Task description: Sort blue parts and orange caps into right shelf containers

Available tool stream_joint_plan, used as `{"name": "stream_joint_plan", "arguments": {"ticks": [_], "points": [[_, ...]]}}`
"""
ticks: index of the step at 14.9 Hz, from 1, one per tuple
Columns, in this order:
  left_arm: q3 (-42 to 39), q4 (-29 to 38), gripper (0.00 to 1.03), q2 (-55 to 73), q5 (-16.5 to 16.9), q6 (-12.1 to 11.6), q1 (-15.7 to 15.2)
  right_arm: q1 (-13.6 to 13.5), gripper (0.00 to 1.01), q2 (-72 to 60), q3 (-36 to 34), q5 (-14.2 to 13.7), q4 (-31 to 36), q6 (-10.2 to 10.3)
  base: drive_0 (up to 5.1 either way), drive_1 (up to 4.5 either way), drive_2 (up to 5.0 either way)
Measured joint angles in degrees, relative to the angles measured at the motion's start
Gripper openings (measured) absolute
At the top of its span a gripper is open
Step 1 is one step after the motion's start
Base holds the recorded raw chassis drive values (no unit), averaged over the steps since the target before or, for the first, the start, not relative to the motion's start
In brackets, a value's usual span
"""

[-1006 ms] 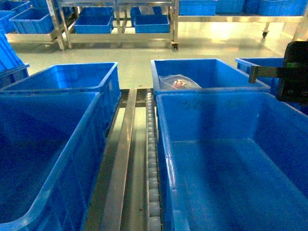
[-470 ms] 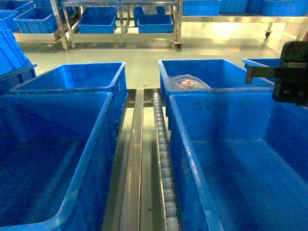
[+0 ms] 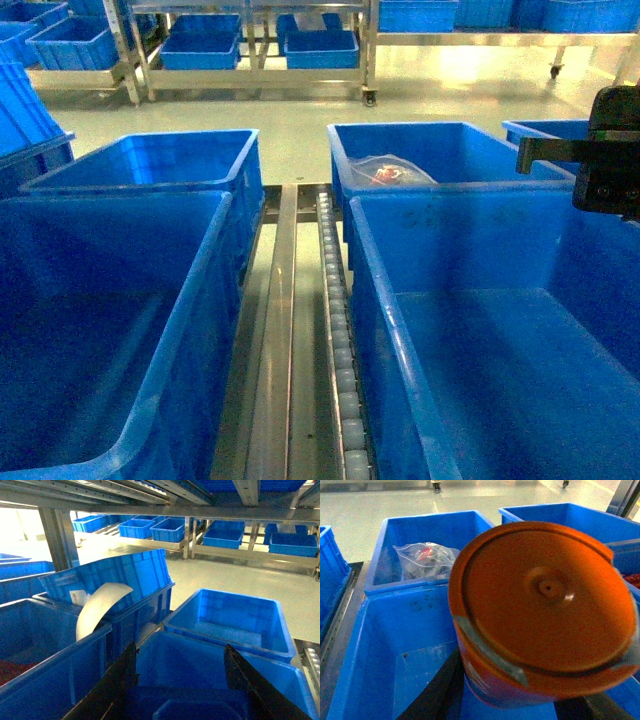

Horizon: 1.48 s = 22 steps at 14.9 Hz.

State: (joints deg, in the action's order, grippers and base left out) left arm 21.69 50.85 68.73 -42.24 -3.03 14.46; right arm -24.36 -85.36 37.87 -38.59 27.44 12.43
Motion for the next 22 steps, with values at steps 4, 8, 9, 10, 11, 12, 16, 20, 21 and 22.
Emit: {"name": "stream_joint_plan", "arguments": {"ticks": [4, 8, 9, 10, 11, 12, 16, 20, 21, 22], "points": [[0.0, 0.0, 0.41, 0.0, 0.0, 0.0, 0.0, 0.0, 0.41, 0.0, 0.0, 0.0, 0.0, 0.0, 0.0, 0.00, 0.0], [0.0, 0.0, 0.41, 0.0, 0.0, 0.0, 0.0, 0.0, 0.41, 0.0, 0.0, 0.0, 0.0, 0.0, 0.0, 0.00, 0.0], [0.0, 0.0, 0.41, 0.0, 0.0, 0.0, 0.0, 0.0, 0.41, 0.0, 0.0, 0.0, 0.0, 0.0, 0.0, 0.00, 0.0], [0.0, 0.0, 0.41, 0.0, 0.0, 0.0, 0.0, 0.0, 0.41, 0.0, 0.0, 0.0, 0.0, 0.0, 0.0, 0.00, 0.0], [0.0, 0.0, 0.41, 0.0, 0.0, 0.0, 0.0, 0.0, 0.41, 0.0, 0.0, 0.0, 0.0, 0.0, 0.0, 0.00, 0.0], [0.0, 0.0, 0.41, 0.0, 0.0, 0.0, 0.0, 0.0, 0.41, 0.0, 0.0, 0.0, 0.0, 0.0, 0.0, 0.00, 0.0], [0.0, 0.0, 0.99, 0.0, 0.0, 0.0, 0.0, 0.0, 0.99, 0.0, 0.0, 0.0, 0.0, 0.0, 0.0, 0.00, 0.0], [0.0, 0.0, 0.98, 0.0, 0.0, 0.0, 0.0, 0.0, 0.98, 0.0, 0.0, 0.0, 0.0, 0.0, 0.0, 0.00, 0.0], [0.0, 0.0, 0.97, 0.0, 0.0, 0.0, 0.0, 0.0, 0.98, 0.0, 0.0, 0.0, 0.0, 0.0, 0.0, 0.00, 0.0], [0.0, 0.0, 0.97, 0.0, 0.0, 0.0, 0.0, 0.0, 0.98, 0.0, 0.0, 0.0, 0.0, 0.0, 0.0, 0.00, 0.0]]}}
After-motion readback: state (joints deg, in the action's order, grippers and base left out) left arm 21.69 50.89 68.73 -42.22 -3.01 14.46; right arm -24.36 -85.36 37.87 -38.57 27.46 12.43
